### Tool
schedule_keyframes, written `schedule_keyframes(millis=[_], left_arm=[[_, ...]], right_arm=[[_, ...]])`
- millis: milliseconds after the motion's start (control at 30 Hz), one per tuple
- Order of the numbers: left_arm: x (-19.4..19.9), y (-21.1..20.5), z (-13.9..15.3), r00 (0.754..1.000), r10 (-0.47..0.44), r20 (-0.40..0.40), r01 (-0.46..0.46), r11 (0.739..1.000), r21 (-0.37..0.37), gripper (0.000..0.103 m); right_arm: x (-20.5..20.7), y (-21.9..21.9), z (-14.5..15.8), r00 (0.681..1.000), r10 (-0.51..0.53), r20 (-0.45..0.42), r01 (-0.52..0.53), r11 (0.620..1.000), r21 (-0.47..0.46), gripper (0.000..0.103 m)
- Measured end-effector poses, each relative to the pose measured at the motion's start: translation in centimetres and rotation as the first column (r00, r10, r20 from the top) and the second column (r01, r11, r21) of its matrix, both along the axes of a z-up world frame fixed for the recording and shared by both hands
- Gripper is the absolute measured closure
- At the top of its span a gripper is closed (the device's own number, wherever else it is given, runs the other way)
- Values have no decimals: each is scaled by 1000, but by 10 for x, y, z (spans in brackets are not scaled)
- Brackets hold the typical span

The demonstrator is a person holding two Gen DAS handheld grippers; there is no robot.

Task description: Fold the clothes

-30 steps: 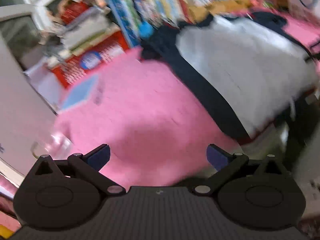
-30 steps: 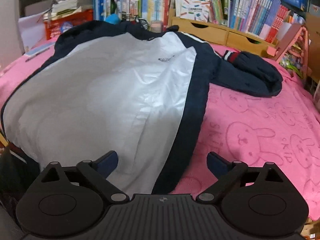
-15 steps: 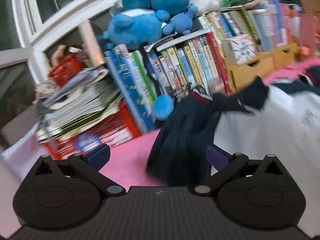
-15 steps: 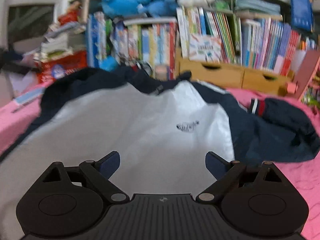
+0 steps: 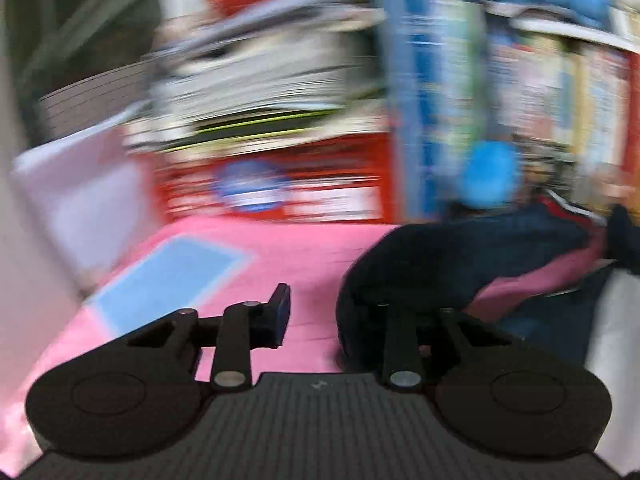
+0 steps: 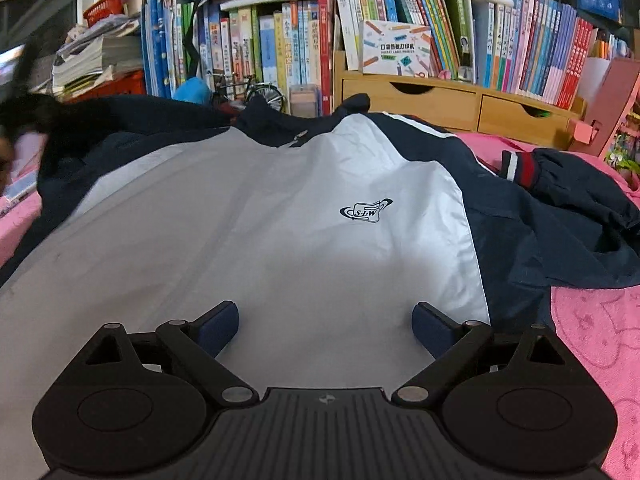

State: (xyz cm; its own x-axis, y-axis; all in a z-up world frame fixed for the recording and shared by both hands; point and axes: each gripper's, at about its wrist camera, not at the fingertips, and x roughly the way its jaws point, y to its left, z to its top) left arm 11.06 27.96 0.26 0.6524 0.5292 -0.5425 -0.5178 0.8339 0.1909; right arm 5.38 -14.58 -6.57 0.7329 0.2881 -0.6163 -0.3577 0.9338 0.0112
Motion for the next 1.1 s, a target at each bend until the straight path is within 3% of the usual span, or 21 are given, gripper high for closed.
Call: schedule_keyframes(millis=[100,167,233,300,333,367,433,533,633,700,800,900,933,967,1033,1100], left_arm=[[-29,27,0,999,41,-30,-40,999,33,55],[-43,34,-1,998,49,-49,-46,997,65,28],[-51,32,4,999,34,-27,-33,998,45,22],[-59,29,10,1000,18,-4,-18,1000,22,22],[-66,21,17,998,-45,49,44,999,31,18],[-74,12,24,988,-114,105,110,993,47,1],[-78,-8,36,957,-239,164,217,965,145,0],[-40,-36,44,946,-311,95,278,924,263,0],[20,-65,27,932,-361,-31,354,888,293,0],[57,-77,-1,926,-333,-178,372,886,276,0],[101,-91,-44,889,-271,-368,377,890,256,0],[100,-79,-53,910,-223,-349,316,919,236,2],[99,-74,-56,917,-207,-342,295,928,229,12],[96,-65,-50,932,-174,-318,250,944,215,33],[82,-38,-24,971,-128,-201,159,976,148,61],[68,-11,3,994,-70,-82,75,995,68,72]], right_arm=[[1,1,0,1000,1,0,-1,1000,-4,8],[1,0,1,1000,2,1,-2,1000,-6,8],[1,0,1,1000,2,0,-2,1000,-6,7],[1,0,1,1000,1,0,-1,1000,-7,7],[1,0,1,1000,1,-1,-1,1000,-7,7],[2,0,1,1000,1,-1,-1,1000,-8,7],[2,0,1,1000,1,-3,-1,1000,-9,6],[3,1,1,1000,-2,-5,2,1000,-10,5],[4,1,1,1000,-4,-8,4,1000,-9,4],[4,1,0,1000,-7,-9,7,1000,-9,4],[5,1,0,1000,-10,-10,10,1000,-10,3],[5,1,0,1000,-11,-10,10,1000,-10,3],[5,1,0,1000,-10,-10,10,1000,-10,3],[5,1,-1,1000,-10,-10,10,1000,-9,3],[5,0,0,1000,-11,-11,11,1000,-9,3],[5,0,0,1000,-13,-11,13,1000,-10,2]])
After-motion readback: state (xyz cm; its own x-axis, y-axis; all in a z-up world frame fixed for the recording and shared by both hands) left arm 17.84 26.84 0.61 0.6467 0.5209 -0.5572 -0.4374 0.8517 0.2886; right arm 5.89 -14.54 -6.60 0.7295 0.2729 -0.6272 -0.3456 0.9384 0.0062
